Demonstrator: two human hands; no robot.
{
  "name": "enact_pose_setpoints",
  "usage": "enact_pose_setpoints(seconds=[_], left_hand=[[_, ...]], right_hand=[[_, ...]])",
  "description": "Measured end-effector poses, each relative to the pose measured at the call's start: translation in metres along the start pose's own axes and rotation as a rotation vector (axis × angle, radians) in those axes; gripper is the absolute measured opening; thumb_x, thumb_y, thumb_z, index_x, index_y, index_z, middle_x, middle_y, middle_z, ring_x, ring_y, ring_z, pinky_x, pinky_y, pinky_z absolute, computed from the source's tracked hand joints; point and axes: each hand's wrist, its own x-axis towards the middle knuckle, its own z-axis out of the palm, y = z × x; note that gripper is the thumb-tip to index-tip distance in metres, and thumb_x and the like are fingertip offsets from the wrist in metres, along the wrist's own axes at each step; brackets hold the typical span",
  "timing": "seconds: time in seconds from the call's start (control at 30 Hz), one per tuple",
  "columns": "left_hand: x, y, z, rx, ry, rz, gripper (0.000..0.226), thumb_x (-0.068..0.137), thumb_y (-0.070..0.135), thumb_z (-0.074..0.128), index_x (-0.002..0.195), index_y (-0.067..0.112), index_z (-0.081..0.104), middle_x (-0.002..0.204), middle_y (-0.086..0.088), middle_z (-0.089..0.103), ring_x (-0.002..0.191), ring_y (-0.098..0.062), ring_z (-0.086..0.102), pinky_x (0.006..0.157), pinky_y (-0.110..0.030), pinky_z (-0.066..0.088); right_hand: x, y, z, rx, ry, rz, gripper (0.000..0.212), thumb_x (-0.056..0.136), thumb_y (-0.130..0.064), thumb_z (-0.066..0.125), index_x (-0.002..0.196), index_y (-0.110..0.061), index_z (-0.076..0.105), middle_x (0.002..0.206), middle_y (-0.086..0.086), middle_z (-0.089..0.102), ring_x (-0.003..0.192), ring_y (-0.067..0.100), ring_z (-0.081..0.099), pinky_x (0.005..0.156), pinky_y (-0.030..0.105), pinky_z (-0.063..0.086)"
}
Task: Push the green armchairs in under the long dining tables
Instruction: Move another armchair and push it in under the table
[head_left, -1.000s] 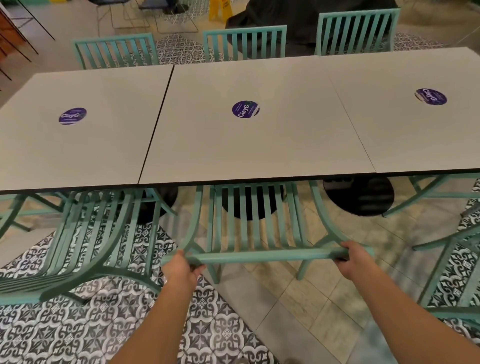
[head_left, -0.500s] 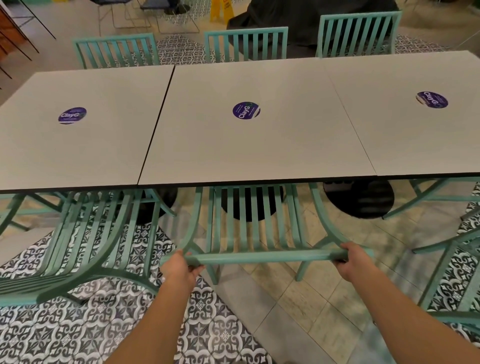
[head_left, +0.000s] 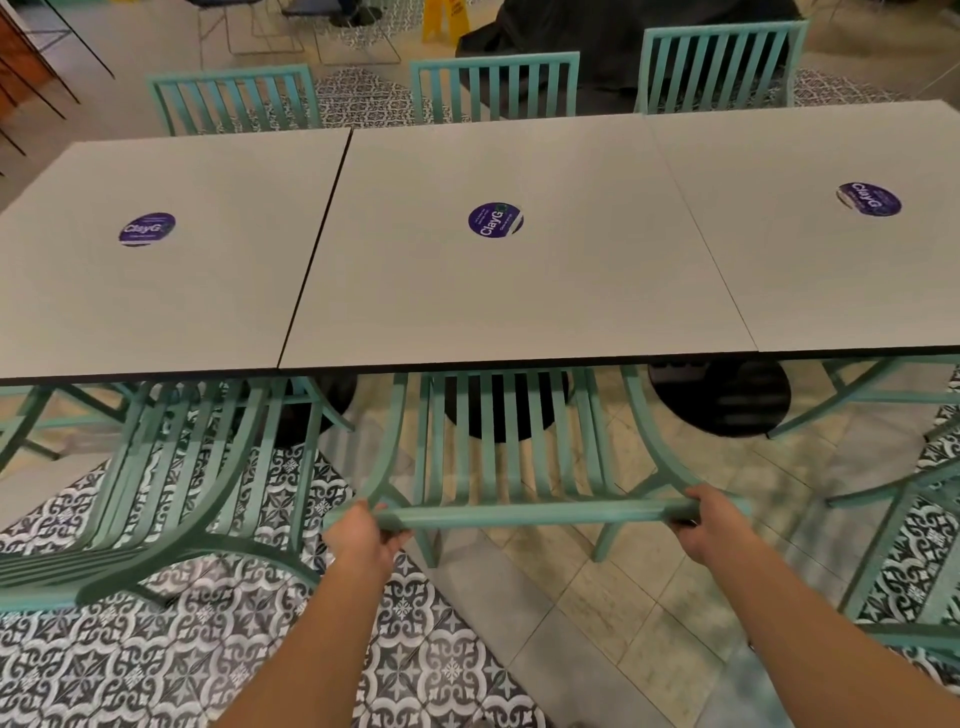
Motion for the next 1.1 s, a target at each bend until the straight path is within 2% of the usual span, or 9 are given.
enact_pose_setpoints(seconds=[0.1,0.2,0.3,0.37,0.53,0.67,0.87,1.0,1.1], left_hand=[[0.001,-0.001,-0.001,-0.007,-0.006,-0.002,0.027,0.101,0.009,0.046,0.128,0.002,0.045,0.114,-0.020,0.057,0.084,-0.033,0.060,0.078,-0.048,0.054],[0.000,-0.002,-0.001,-0.009,-0.009,-0.001,0.026,0.102,0.010,0.045,0.127,0.002,0.044,0.112,-0.021,0.056,0.094,-0.037,0.060,0.084,-0.051,0.054],[-0.003,-0.003,-0.005,-0.001,-0.005,-0.008,0.026,0.102,0.011,0.046,0.126,0.001,0.044,0.110,-0.022,0.056,0.098,-0.038,0.059,0.089,-0.053,0.053],[-0.004,-0.003,-0.006,0.010,-0.009,-0.009,0.024,0.102,0.012,0.046,0.124,0.003,0.045,0.111,-0.022,0.055,0.099,-0.039,0.058,0.090,-0.053,0.053],[-0.005,-0.005,-0.011,0.015,-0.020,-0.011,0.017,0.101,0.015,0.048,0.116,0.006,0.047,0.105,-0.020,0.056,0.087,-0.035,0.061,0.086,-0.049,0.054],[-0.006,-0.006,-0.014,0.026,-0.020,-0.016,0.024,0.101,0.017,0.049,0.121,0.005,0.047,0.108,-0.022,0.057,0.084,-0.035,0.062,0.081,-0.046,0.055],[-0.006,-0.004,-0.011,0.035,-0.033,-0.019,0.031,0.101,0.014,0.049,0.129,0.001,0.047,0.113,-0.024,0.056,0.098,-0.038,0.061,0.081,-0.044,0.056],[-0.004,0.003,-0.010,0.038,-0.091,-0.062,0.035,0.102,0.015,0.047,0.134,0.000,0.042,0.130,-0.029,0.049,0.118,-0.045,0.054,0.096,-0.055,0.049],[-0.002,0.009,-0.011,0.049,-0.136,-0.093,0.031,0.103,0.014,0.044,0.130,0.000,0.042,0.132,-0.030,0.047,0.122,-0.045,0.051,0.101,-0.056,0.045]], right_hand=[[-0.001,0.001,-0.001,-0.004,-0.008,-0.007,0.049,0.092,-0.004,0.056,0.138,-0.003,0.038,0.137,0.016,0.047,0.122,0.033,0.050,0.100,0.043,0.046],[-0.003,0.000,-0.002,-0.007,-0.008,-0.015,0.048,0.092,-0.004,0.055,0.137,-0.003,0.039,0.135,0.015,0.049,0.121,0.032,0.052,0.100,0.042,0.047],[-0.006,0.001,-0.005,-0.015,-0.007,-0.017,0.036,0.091,-0.003,0.056,0.125,-0.004,0.043,0.135,0.016,0.050,0.119,0.032,0.053,0.097,0.041,0.049],[-0.006,0.001,-0.007,-0.011,-0.012,-0.022,0.041,0.091,-0.003,0.056,0.130,-0.002,0.042,0.135,0.016,0.049,0.120,0.033,0.052,0.097,0.042,0.049],[-0.007,0.004,-0.012,-0.009,-0.029,-0.022,0.049,0.093,-0.004,0.056,0.138,-0.002,0.038,0.137,0.017,0.047,0.122,0.032,0.051,0.097,0.042,0.048],[-0.007,0.004,-0.014,-0.013,-0.036,-0.017,0.048,0.094,-0.004,0.054,0.139,-0.001,0.037,0.139,0.018,0.045,0.124,0.032,0.049,0.098,0.041,0.045],[-0.003,0.001,-0.012,-0.019,-0.050,-0.009,0.050,0.092,-0.005,0.056,0.138,-0.001,0.038,0.138,0.018,0.047,0.122,0.032,0.051,0.092,0.040,0.048],[0.003,-0.004,-0.012,-0.043,-0.086,-0.003,0.045,0.093,-0.005,0.056,0.134,0.001,0.040,0.138,0.019,0.047,0.123,0.033,0.050,0.095,0.041,0.047],[0.004,-0.007,-0.012,-0.046,-0.128,-0.007,0.030,0.094,-0.008,0.056,0.120,-0.001,0.042,0.138,0.020,0.047,0.120,0.035,0.051,0.097,0.044,0.047]])
